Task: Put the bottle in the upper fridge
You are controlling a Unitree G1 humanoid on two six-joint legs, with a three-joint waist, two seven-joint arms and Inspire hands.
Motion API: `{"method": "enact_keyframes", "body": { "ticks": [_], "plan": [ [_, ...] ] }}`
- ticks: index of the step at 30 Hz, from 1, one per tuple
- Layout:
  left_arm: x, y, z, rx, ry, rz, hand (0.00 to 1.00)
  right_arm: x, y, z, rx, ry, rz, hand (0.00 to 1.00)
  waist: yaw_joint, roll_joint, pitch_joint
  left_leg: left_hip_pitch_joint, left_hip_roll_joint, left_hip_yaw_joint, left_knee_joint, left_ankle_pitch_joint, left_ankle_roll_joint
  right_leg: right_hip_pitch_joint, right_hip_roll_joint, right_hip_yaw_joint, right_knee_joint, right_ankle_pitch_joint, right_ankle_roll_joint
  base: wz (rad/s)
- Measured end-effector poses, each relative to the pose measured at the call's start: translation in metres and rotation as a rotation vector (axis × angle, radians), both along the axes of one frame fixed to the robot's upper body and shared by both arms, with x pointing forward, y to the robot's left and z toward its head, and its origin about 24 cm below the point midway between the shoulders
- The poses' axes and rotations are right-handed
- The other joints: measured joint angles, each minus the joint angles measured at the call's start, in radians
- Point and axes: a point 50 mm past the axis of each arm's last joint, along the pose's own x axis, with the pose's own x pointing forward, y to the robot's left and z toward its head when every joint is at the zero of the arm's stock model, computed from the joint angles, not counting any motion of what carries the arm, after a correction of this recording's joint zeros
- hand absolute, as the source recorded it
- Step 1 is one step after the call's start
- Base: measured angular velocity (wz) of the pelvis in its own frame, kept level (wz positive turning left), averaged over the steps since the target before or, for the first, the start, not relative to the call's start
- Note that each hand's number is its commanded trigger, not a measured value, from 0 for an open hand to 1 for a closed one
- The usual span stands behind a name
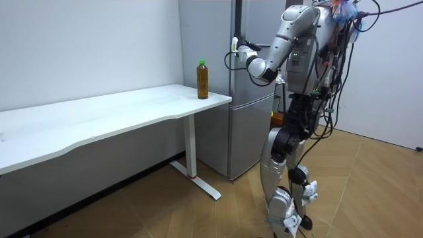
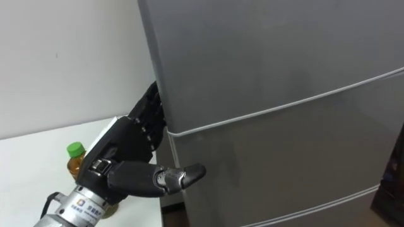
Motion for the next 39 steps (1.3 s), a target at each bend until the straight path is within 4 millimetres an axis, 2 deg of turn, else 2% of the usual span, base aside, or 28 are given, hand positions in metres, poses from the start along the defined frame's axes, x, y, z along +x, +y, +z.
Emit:
{"method": "enact_keyframes", "body": {
  "ticks": [4,5,6,7,8,9,10,11,12,13,16,19,21,23,24,28,30,31,35,36,37,39],
  "plan": [
    [0.002,-0.001,0.005,0.019,-0.010,-0.010,0.00,0.002,-0.002,0.001,-0.005,0.010,0.012,0.00,0.001,0.008,0.0001,-0.012,0.000,0.000,0.003,0.000,0.000,-0.008,0.000,0.000,-0.001,0.004,0.001,0.01],
    [0.002,-0.001,0.005,0.020,-0.010,-0.010,0.20,0.002,-0.003,0.001,-0.006,0.010,0.014,0.00,0.001,0.009,-0.0002,-0.012,0.000,0.000,0.003,0.000,0.000,-0.008,0.000,0.000,-0.002,0.004,0.001,0.03],
    [0.003,-0.002,0.005,0.017,-0.011,-0.011,0.23,0.002,-0.003,0.001,-0.009,0.013,0.019,0.00,0.001,0.013,-0.0014,-0.015,0.000,0.000,0.004,0.000,0.000,-0.009,0.000,-0.001,-0.003,0.004,0.001,0.05],
    [0.003,-0.003,0.006,0.019,-0.012,-0.013,0.34,0.003,-0.005,0.001,-0.013,0.014,0.022,0.00,0.001,0.016,-0.0006,-0.017,0.000,0.000,0.005,0.000,0.000,-0.009,0.000,-0.002,-0.003,0.004,0.001,0.06],
    [0.003,-0.003,0.006,0.021,-0.013,-0.013,0.52,0.003,-0.006,0.002,-0.016,0.015,0.025,0.00,0.001,0.018,-0.0009,-0.017,0.000,-0.001,0.005,0.000,0.000,-0.009,0.000,-0.002,-0.003,0.004,0.001,0.05],
    [0.003,-0.002,0.006,0.023,-0.012,-0.011,0.62,0.002,-0.008,0.002,-0.021,0.020,0.029,0.00,0.002,0.022,-0.0009,-0.017,0.000,-0.001,0.005,0.000,0.000,-0.009,0.000,-0.002,-0.003,0.004,0.001,0.04],
    [0.003,-0.002,0.006,0.025,-0.013,-0.008,0.66,0.002,-0.009,0.002,-0.024,0.021,0.029,0.00,0.002,0.023,-0.0007,-0.017,0.000,-0.002,0.005,0.000,0.000,-0.009,0.000,-0.002,-0.003,0.004,0.001,0.05],
    [0.004,0.000,0.006,0.030,-0.014,0.000,0.82,0.002,-0.009,0.002,-0.025,0.026,0.028,0.00,0.003,0.026,0.0000,-0.018,0.000,-0.003,0.005,0.000,0.000,-0.008,0.000,-0.002,-0.003,0.004,0.001,0.06],
    [0.005,0.003,0.007,0.037,-0.018,0.018,0.87,0.002,-0.010,0.002,-0.026,0.028,0.027,0.00,0.003,0.027,0.0006,-0.020,0.000,-0.004,0.005,0.000,0.001,-0.008,0.000,-0.002,-0.003,0.004,0.001,0.07],
    [0.005,0.005,0.008,0.037,-0.019,0.025,1.00,0.004,-0.010,0.002,-0.027,0.025,0.028,0.00,0.003,0.028,0.0006,-0.021,0.000,-0.005,0.005,0.000,0.001,-0.009,0.000,-0.003,-0.004,0.004,0.001,0.08],
    [0.009,0.011,0.010,0.044,-0.023,0.055,1.00,0.005,-0.011,0.003,-0.029,0.024,0.029,0.00,0.002,0.029,0.0007,-0.022,0.000,-0.005,0.004,0.000,0.001,-0.006,-0.001,-0.010,-0.004,0.004,0.001,0.06],
    [0.009,0.008,0.009,0.039,-0.016,0.043,1.00,0.006,-0.011,0.003,-0.030,0.024,0.028,0.00,0.006,0.029,0.0017,-0.023,-0.002,-0.005,0.003,0.000,0.001,-0.005,-0.001,-0.008,-0.004,0.004,0.001,0.10],
    [0.009,0.007,0.009,0.040,-0.021,0.038,0.96,0.006,-0.011,0.003,-0.031,0.027,0.032,0.00,0.006,0.029,0.0020,-0.024,-0.002,-0.005,0.002,0.000,0.001,-0.005,-0.001,-0.004,-0.005,0.004,0.001,0.02],
    [0.009,0.007,0.009,0.038,-0.023,0.046,0.90,0.007,-0.011,0.003,-0.033,0.027,0.042,0.00,0.006,0.032,0.0035,-0.024,-0.002,-0.005,0.002,0.000,0.001,-0.005,-0.001,0.001,-0.005,0.004,0.001,0.05],
    [0.009,0.007,0.010,0.032,-0.023,0.052,0.80,0.009,-0.012,0.003,-0.035,0.026,0.050,0.00,0.006,0.033,0.0052,-0.024,-0.002,-0.005,0.002,0.000,0.001,-0.007,-0.001,0.001,-0.007,0.004,0.001,0.05],
    [0.008,0.005,0.011,0.024,-0.038,0.047,0.69,0.009,-0.013,0.004,-0.044,0.032,0.073,0.00,0.008,0.033,0.0059,-0.029,-0.003,-0.005,-0.002,0.000,0.001,-0.006,0.000,0.001,-0.019,0.004,0.001,0.04],
    [0.008,0.006,0.013,0.024,-0.043,0.049,0.56,0.009,-0.014,0.004,-0.047,0.033,0.080,0.00,0.008,0.033,0.0058,-0.031,-0.003,-0.005,-0.002,0.000,0.001,-0.006,0.000,0.001,-0.019,0.004,0.001,0.03],
    [0.008,0.005,0.013,0.021,-0.045,0.044,0.53,0.009,-0.013,0.004,-0.048,0.035,0.085,0.00,0.008,0.033,0.0056,-0.031,-0.003,-0.005,-0.002,0.000,0.001,-0.006,0.000,0.001,-0.019,0.004,0.001,0.06],
    [0.008,0.004,0.015,0.008,-0.047,0.034,0.53,0.009,-0.013,0.004,-0.048,0.037,0.095,0.00,0.009,0.033,0.0054,-0.031,-0.004,-0.006,-0.003,0.000,0.001,-0.006,0.000,0.001,-0.018,0.005,0.001,0.01],
    [0.009,0.004,0.016,0.009,-0.052,0.036,0.64,0.010,-0.013,0.004,-0.050,0.037,0.099,0.00,0.009,0.034,0.0048,-0.030,-0.004,-0.006,-0.003,0.000,0.001,-0.006,0.000,0.000,-0.018,0.005,0.001,0.00],
    [0.009,0.003,0.017,0.013,-0.058,0.038,0.69,0.009,-0.015,0.005,-0.055,0.038,0.104,0.00,0.009,0.036,0.0036,-0.030,-0.004,-0.012,-0.003,0.000,0.001,-0.006,0.001,-0.001,-0.017,0.005,0.001,0.00],
    [0.009,0.001,0.017,0.013,-0.061,0.032,0.72,0.008,-0.017,0.005,-0.061,0.041,0.105,0.00,0.014,0.039,0.0035,-0.021,-0.001,-0.031,-0.006,0.001,0.001,-0.010,0.003,-0.006,0.002,0.004,0.001,0.00]
  ]
}}
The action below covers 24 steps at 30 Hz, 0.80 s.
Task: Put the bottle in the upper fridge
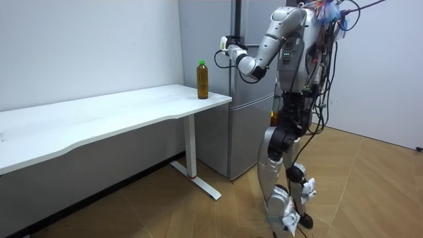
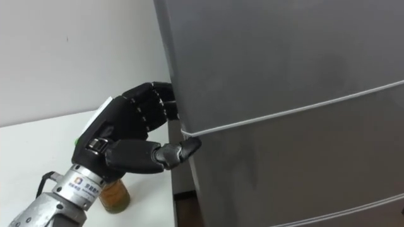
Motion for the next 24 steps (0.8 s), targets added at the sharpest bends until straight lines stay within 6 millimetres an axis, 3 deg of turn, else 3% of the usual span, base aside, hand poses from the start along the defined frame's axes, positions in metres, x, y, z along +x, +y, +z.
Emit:
{"method": "enact_keyframes", "body": {
  "ticks": [1,2,3,4,5,6,7,8,9,10,13,19,24],
  "plan": [
    [0.000,-0.002,0.000,0.000,0.001,-0.005,0.71,-0.001,-0.001,0.000,-0.003,0.000,-0.001,0.00,0.003,0.003,0.0005,0.004,0.003,-0.016,-0.002,0.000,0.000,-0.006,0.002,-0.004,0.019,0.000,0.000,-0.18],
    [-0.001,-0.004,-0.001,0.001,0.001,-0.009,0.69,0.000,-0.003,0.001,-0.009,-0.003,-0.010,0.00,0.016,0.022,0.0052,0.021,0.032,-0.081,-0.017,0.003,0.002,-0.061,0.021,-0.002,0.099,-0.030,-0.018,-0.46],
    [0.000,0.002,0.000,0.019,-0.014,0.009,0.64,0.007,0.000,0.002,-0.009,-0.026,0.012,0.00,0.026,0.025,0.0053,0.021,0.051,-0.144,-0.019,0.002,0.001,-0.126,0.069,0.066,0.053,-0.013,-0.072,-0.61],
    [0.001,0.006,0.001,0.026,-0.024,0.024,0.57,0.011,0.002,0.002,-0.007,-0.036,0.030,0.00,0.030,0.010,0.0026,0.018,0.050,-0.149,-0.017,0.000,-0.001,-0.158,0.083,0.075,0.004,0.040,-0.083,-0.20],
    [0.002,0.005,0.002,0.026,-0.029,0.035,0.53,0.008,0.001,0.002,-0.021,-0.027,0.044,0.00,0.007,0.025,0.0035,0.009,0.065,-0.130,-0.012,-0.002,-0.014,-0.144,0.088,0.027,0.013,0.080,-0.086,0.26],
    [0.001,0.002,0.003,0.041,-0.039,0.021,0.51,0.001,0.000,0.001,-0.033,0.002,0.044,0.00,0.006,0.019,0.0078,0.017,0.066,-0.080,-0.021,0.002,-0.019,-0.129,0.089,0.024,0.013,0.080,-0.086,0.59],
    [0.000,-0.004,0.003,0.050,-0.039,-0.004,0.44,-0.008,-0.003,-0.001,-0.043,0.043,0.046,0.00,0.005,0.018,0.0092,0.023,0.066,-0.036,-0.035,0.003,-0.019,-0.116,0.092,0.050,0.012,0.080,-0.086,0.46],
    [-0.001,-0.007,0.003,0.053,-0.040,-0.018,0.33,-0.011,-0.004,-0.001,-0.049,0.056,0.054,0.00,0.003,0.019,0.0084,0.026,0.066,-0.024,-0.040,0.006,-0.019,-0.112,0.093,0.066,0.013,0.079,-0.085,0.50],
    [-0.004,-0.015,0.004,0.059,-0.045,-0.050,0.31,-0.014,-0.004,-0.001,-0.054,0.071,0.071,0.00,0.003,0.022,0.0050,0.041,0.063,-0.010,-0.054,0.014,-0.025,-0.112,0.099,0.079,0.018,0.077,-0.082,0.33],
    [-0.007,-0.021,0.003,0.064,-0.047,-0.079,0.18,-0.015,0.000,-0.003,-0.044,0.070,0.066,0.00,0.018,0.009,0.0073,0.047,0.056,-0.007,-0.056,0.014,-0.025,-0.115,0.098,0.076,0.017,0.071,-0.072,0.14],
    [-0.011,-0.028,0.004,0.068,-0.054,-0.116,0.00,-0.013,0.002,-0.002,-0.041,0.057,0.075,0.00,0.044,-0.006,0.0060,0.051,0.046,-0.005,-0.057,0.011,-0.022,-0.108,0.088,0.028,0.013,0.076,-0.065,-0.21],
    [-0.019,-0.034,0.008,0.122,-0.094,-0.168,0.00,-0.017,-0.001,-0.002,-0.034,0.055,0.042,0.00,0.073,-0.007,0.0052,0.060,0.033,0.013,-0.057,0.011,-0.021,-0.102,0.075,0.030,0.012,0.076,-0.064,-0.02],
    [-0.023,-0.035,0.013,0.178,-0.148,-0.155,0.00,-0.017,0.000,-0.002,-0.025,0.053,0.035,0.00,0.070,-0.007,0.0046,0.060,0.035,0.015,-0.057,0.012,-0.021,-0.099,0.076,0.025,0.012,0.076,-0.063,0.01]
  ]
}}
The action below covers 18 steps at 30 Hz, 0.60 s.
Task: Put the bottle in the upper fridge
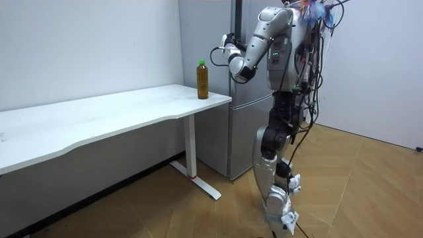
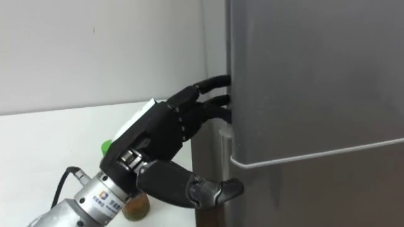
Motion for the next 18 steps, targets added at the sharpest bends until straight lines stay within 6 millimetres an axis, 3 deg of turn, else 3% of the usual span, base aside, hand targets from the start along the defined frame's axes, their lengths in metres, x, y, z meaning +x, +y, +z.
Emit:
{"method": "enact_keyframes", "body": {
  "ticks": [6,10,18],
  "plan": [
    [-0.005,-0.002,0.005,0.049,-0.059,-0.022,0.00,-0.001,0.000,0.000,0.007,0.002,0.004,0.00,0.002,-0.002,-0.0011,0.006,0.000,0.007,0.000,0.000,0.000,0.002,0.000,0.000,0.001,0.000,0.000,-0.03],
    [-0.008,-0.003,0.002,0.066,-0.051,-0.058,0.00,-0.001,0.000,0.000,0.011,0.005,0.022,0.00,0.001,-0.002,-0.0096,0.009,0.000,0.016,0.000,0.000,0.000,0.003,0.000,0.000,0.000,0.000,0.000,-0.06],
    [-0.016,-0.004,0.003,0.104,-0.084,-0.122,0.00,-0.003,0.000,-0.001,0.006,0.005,0.032,0.00,-0.001,-0.009,-0.0075,0.024,-0.003,0.026,-0.002,0.000,0.000,0.017,-0.002,-0.007,-0.001,-0.010,0.010,-0.03]
  ]
}}
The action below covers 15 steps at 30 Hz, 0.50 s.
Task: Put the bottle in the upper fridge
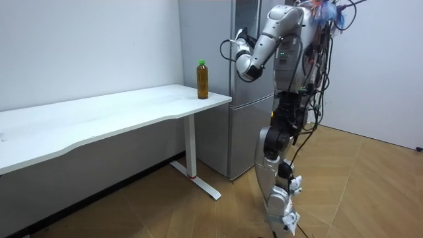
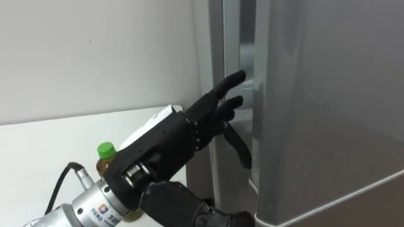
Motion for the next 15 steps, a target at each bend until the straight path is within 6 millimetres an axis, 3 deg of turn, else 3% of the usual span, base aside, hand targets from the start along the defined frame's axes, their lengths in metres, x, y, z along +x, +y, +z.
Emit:
{"method": "enact_keyframes", "body": {
  "ticks": [4,7,15],
  "plan": [
    [-0.002,0.000,0.001,0.009,-0.017,-0.023,0.00,-0.002,0.000,0.000,0.002,-0.001,-0.002,0.00,-0.001,-0.004,-0.0006,-0.002,0.000,0.000,0.003,0.000,0.001,-0.002,0.000,-0.005,0.003,-0.014,-0.006,0.10],
    [-0.009,-0.001,0.008,0.037,-0.081,-0.032,0.00,-0.009,-0.003,0.000,-0.003,0.004,-0.005,0.00,0.003,0.000,-0.0080,0.002,0.003,0.000,0.022,0.000,0.001,0.000,-0.001,-0.007,0.006,-0.016,-0.008,0.03],
    [-0.020,-0.006,0.016,0.050,-0.160,-0.095,0.00,-0.013,-0.004,0.000,0.005,0.012,-0.001,0.00,0.005,-0.002,-0.0095,-0.002,0.005,0.000,0.033,0.001,0.002,-0.006,0.000,0.001,0.011,-0.012,-0.003,-0.02]
  ]
}}
